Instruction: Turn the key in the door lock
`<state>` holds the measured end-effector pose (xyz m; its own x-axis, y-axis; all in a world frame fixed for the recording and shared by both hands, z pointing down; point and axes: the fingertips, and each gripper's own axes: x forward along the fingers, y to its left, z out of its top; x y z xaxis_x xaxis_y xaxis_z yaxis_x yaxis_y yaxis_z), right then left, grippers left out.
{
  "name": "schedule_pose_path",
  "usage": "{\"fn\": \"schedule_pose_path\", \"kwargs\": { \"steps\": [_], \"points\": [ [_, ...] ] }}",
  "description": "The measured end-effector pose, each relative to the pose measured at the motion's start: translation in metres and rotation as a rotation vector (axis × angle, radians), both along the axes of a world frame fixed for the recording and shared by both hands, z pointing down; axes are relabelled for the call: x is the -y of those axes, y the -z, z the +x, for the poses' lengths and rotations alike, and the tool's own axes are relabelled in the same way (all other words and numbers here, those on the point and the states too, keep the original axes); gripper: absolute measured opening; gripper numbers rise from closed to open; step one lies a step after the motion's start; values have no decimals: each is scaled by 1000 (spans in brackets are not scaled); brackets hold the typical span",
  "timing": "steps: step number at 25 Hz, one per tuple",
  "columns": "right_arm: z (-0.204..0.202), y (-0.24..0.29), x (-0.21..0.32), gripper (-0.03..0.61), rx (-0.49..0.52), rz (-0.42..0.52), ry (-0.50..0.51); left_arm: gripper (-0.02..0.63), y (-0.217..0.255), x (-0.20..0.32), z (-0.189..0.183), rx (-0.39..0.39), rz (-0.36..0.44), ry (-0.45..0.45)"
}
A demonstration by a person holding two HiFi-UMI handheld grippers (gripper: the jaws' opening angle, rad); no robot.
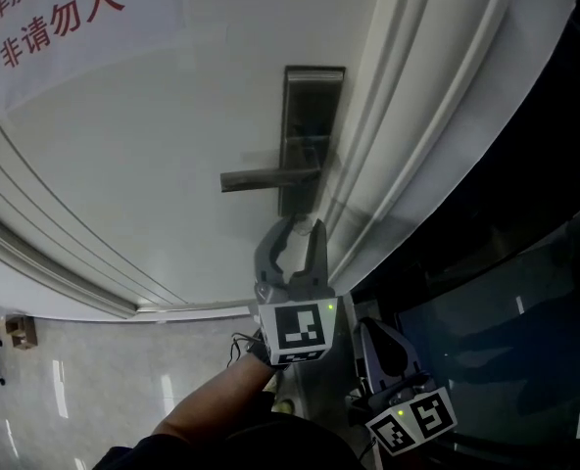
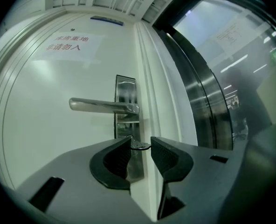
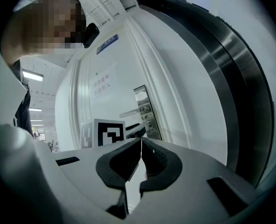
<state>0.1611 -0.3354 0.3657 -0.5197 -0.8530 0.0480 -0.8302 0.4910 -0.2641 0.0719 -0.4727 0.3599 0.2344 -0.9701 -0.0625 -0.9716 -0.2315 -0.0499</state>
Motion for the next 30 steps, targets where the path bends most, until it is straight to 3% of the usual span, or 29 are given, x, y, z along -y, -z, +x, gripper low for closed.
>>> {"fn": "schedule_pose_path", "kwargs": {
  "steps": [22,30],
  "points": [
    [8,-5,16,15,12,-4,-6,130,-7,34,-2,-11,0,29],
    [7,-7,21,15,17,-11,-4,130,-6,39,0,41,-4,40]
  ]
}}
